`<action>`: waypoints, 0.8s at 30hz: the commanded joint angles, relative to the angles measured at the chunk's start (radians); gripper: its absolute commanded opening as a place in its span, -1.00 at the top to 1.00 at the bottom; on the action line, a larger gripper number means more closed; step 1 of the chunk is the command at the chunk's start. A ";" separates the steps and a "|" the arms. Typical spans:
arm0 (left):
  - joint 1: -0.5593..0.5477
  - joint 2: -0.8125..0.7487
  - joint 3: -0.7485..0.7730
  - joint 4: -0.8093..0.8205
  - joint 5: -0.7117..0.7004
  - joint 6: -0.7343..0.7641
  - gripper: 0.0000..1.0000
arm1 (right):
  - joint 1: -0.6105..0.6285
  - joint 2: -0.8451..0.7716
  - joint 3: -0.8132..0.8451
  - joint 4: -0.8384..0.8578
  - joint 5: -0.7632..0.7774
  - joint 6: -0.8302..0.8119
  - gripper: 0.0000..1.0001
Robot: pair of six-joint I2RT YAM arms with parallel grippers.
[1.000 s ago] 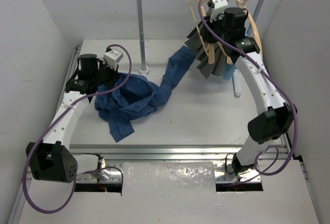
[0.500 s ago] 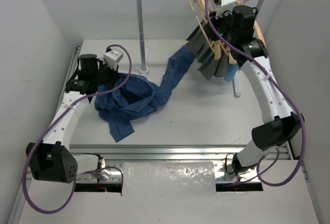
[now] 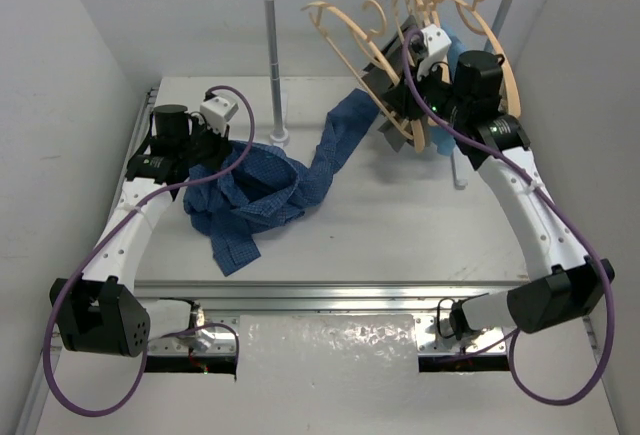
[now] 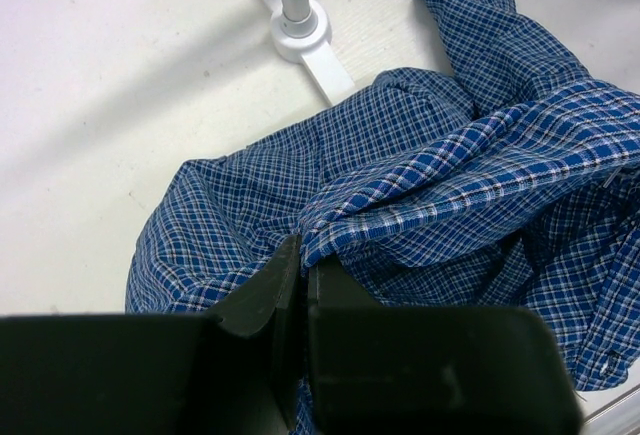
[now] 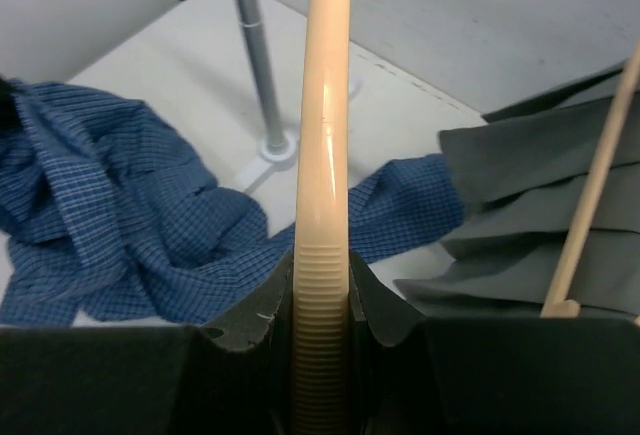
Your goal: Place the shirt on the hanger
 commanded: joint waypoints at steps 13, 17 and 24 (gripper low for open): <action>0.002 0.194 0.127 0.110 -0.058 -0.052 0.98 | 0.108 -0.345 -0.479 0.222 -0.313 0.126 1.00; 0.002 0.252 0.164 0.118 -0.086 -0.061 0.98 | 0.145 -0.388 -0.545 0.226 -0.367 0.154 1.00; 0.002 0.254 0.184 0.119 -0.098 -0.060 0.97 | 0.265 -0.341 -0.597 0.180 -0.315 0.109 1.00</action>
